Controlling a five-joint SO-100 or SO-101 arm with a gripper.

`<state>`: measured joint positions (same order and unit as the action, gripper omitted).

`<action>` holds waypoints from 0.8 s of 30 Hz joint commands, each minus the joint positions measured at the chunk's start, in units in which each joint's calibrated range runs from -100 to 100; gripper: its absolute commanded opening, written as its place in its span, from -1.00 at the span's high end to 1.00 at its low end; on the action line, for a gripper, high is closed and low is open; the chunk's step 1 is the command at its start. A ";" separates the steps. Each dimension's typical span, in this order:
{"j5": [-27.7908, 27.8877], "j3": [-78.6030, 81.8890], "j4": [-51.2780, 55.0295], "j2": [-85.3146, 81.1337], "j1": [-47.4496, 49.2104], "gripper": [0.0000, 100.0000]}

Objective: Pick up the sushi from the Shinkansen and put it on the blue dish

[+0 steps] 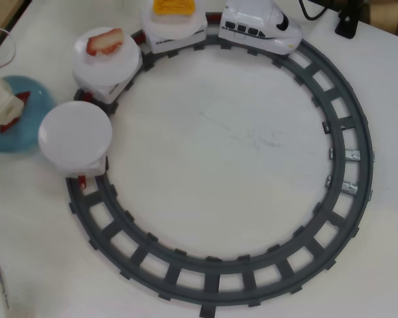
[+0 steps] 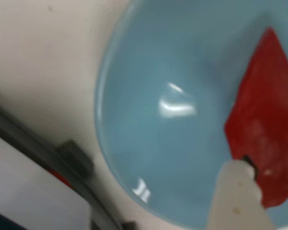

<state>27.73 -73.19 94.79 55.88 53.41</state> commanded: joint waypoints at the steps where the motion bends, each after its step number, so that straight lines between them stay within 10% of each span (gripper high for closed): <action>1: -0.43 -3.00 1.30 -1.01 0.55 0.43; 11: -7.12 -6.97 4.53 -10.80 -0.24 0.44; 24: -16.01 41.54 4.53 -47.63 -0.42 0.44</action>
<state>13.50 -42.36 98.24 20.03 53.41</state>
